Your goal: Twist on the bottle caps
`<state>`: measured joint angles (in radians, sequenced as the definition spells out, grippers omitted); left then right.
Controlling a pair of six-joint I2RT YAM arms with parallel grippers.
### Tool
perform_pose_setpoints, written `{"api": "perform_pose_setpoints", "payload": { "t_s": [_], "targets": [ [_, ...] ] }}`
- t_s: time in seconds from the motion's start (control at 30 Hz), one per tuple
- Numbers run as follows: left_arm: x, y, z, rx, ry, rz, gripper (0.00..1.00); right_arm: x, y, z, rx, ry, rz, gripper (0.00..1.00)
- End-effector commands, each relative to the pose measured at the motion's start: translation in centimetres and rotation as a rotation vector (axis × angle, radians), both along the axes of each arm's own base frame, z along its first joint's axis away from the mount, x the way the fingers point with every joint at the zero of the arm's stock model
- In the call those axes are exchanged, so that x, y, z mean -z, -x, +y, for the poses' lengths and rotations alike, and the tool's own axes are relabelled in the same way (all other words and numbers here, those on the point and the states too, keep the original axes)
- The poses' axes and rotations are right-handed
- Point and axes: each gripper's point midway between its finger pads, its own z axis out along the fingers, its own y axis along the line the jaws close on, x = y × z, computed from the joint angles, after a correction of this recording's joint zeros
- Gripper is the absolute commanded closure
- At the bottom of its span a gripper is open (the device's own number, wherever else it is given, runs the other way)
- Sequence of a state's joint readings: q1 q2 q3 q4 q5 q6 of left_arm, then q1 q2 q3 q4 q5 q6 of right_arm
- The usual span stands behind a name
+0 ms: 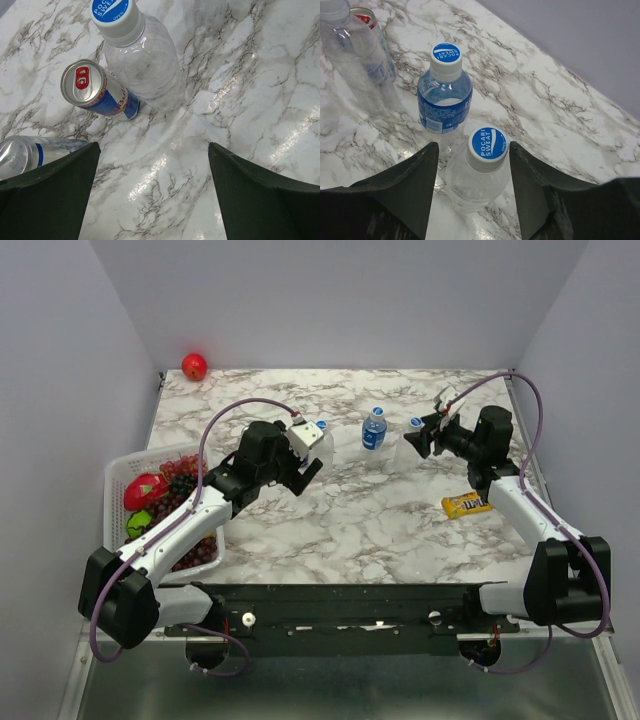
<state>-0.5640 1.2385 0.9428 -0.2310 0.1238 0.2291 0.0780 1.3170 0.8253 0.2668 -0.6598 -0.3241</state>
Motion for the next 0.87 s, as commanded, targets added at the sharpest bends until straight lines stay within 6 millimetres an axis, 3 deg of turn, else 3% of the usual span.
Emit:
{"api": "perform_pose_setpoints", "payload": {
  "t_s": [0.0,0.03,0.1,0.13,0.23,0.47,0.6,0.7,0.73,0.83],
  "targets": [
    [-0.7,-0.2,-0.5,0.027,0.019,-0.020,0.01,-1.2,-0.6,-0.7,0.035,0.014,-0.031,0.24],
    [-0.8,-0.2,-0.5,0.025,0.021,-0.023,0.01,-1.6,-0.6,-0.7,0.037,0.014,-0.037,0.10],
    [-1.0,-0.4,-0.5,0.023,0.026,-0.029,0.01,-2.2,-0.6,-1.1,0.053,0.032,-0.043,0.02],
    [-1.3,-0.5,-0.6,0.023,0.032,-0.040,0.01,-3.9,-0.4,-1.2,0.059,0.036,-0.078,0.01],
    [-1.8,-0.8,-0.9,0.029,0.052,-0.067,0.01,-6.2,0.3,-1.9,0.091,0.053,-0.132,0.01],
    [-3.9,-1.3,-1.1,-0.015,0.131,-0.109,0.01,-8.9,1.3,-4.9,0.356,-0.072,-0.040,0.01],
    [-6.0,-1.5,-0.6,-0.055,0.176,-0.166,0.01,-11.2,2.9,-6.9,0.458,-0.032,-0.062,0.01],
    [-7.8,-2.6,1.0,-0.149,0.175,-0.232,0.01,-11.9,4.3,-7.5,0.462,0.034,-0.069,0.00],
    [-8.5,-3.1,1.9,-0.201,0.181,-0.255,0.01,-13.2,5.0,-7.6,0.460,0.045,-0.101,0.00],
    [-9.5,-4.3,4.9,-0.352,0.196,-0.285,0.01,-13.4,6.0,-8.3,0.480,0.082,-0.095,0.01]
  ]
}}
